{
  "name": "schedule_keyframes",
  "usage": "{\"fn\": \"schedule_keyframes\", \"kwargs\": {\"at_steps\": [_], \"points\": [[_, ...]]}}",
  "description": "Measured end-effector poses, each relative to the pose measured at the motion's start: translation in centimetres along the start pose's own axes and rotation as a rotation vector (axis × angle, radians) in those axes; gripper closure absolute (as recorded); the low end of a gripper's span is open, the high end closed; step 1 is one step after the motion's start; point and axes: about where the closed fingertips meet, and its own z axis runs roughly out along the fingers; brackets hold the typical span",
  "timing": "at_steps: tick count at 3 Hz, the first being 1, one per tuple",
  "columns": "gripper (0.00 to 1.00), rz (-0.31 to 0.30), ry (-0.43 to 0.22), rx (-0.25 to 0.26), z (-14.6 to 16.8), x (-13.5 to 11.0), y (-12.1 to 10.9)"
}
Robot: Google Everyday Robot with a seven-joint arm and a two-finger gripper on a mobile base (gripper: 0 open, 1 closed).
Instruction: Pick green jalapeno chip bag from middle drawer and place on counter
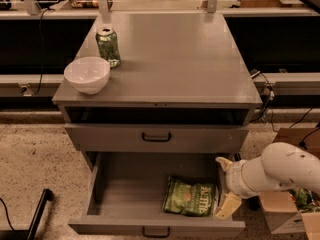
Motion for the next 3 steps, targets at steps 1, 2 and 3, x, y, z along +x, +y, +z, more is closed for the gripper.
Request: {"fn": "schedule_keyframes", "kwargs": {"at_steps": [1,2,3], "points": [[0.06,-0.005,0.072,-0.019,2.3,1.9,0.6],[0.19,-0.020,0.134,-0.039,4.4,3.4,1.0],[0.24,-0.049,0.173,-0.057,6.3,3.9,0.8]]}}
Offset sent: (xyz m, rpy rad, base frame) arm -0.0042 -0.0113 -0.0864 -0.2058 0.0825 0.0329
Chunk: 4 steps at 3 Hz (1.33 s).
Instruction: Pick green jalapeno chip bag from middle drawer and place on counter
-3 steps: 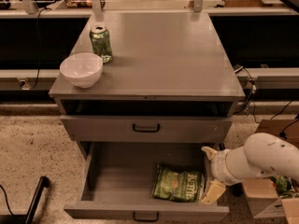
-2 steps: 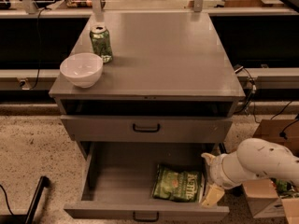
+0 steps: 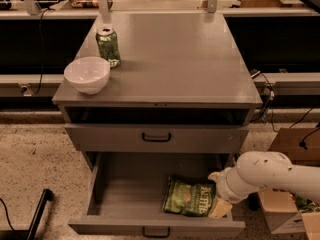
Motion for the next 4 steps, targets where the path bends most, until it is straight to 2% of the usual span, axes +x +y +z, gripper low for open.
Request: {"fn": "schedule_keyframes", "kwargs": {"at_steps": [1,3,4], "points": [[0.29,-0.018,0.022,-0.005,1.5,0.1,-1.1],[0.30,0.004,0.047,-0.013,5.6,2.4,-3.8],[0.31,0.022,0.054,-0.038,8.0,3.7,-4.2]]}}
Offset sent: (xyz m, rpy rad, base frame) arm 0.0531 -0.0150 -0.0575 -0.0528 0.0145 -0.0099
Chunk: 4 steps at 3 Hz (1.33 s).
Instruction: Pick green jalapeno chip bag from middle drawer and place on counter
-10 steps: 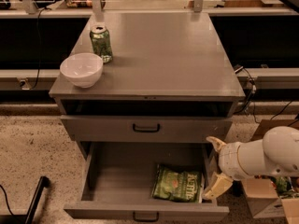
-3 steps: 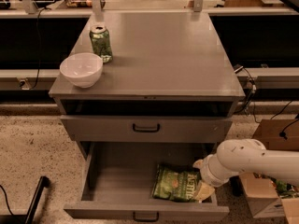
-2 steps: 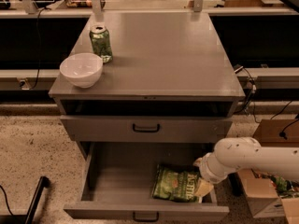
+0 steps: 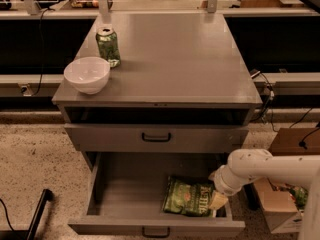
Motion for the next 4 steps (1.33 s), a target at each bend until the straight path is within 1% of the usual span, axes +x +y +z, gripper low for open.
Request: {"fn": "schedule_keyframes", "kwargs": {"at_steps": [2,3,4], "points": [[0.32,0.012,0.001,-0.069,4.1,0.8,0.0],[0.50,0.020,-0.007,-0.095,5.3,0.8,0.2],[0.73,0.026,-0.021,-0.112,5.9,0.4,0.4]]}}
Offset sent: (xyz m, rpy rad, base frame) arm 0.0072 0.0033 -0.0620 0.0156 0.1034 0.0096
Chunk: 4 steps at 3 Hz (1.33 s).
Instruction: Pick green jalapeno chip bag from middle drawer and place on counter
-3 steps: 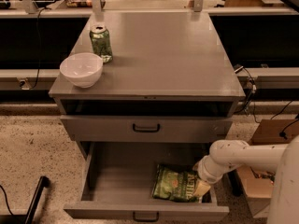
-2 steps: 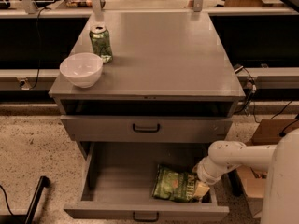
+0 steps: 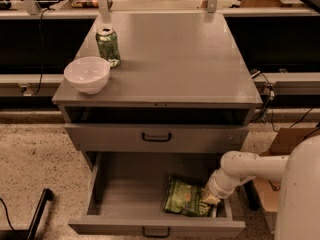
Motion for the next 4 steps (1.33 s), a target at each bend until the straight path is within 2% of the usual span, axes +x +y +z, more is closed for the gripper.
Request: {"fn": "schedule_keyframes", "kwargs": {"at_steps": [1,2,4], "points": [[0.97,-0.002,-0.024,-0.009,0.0,-0.8,0.3],[1.00,-0.007,-0.044,-0.011,-0.6,-1.4,0.6],[0.52,-0.013,-0.030,0.026,-2.7,-0.8,-0.8]]}}
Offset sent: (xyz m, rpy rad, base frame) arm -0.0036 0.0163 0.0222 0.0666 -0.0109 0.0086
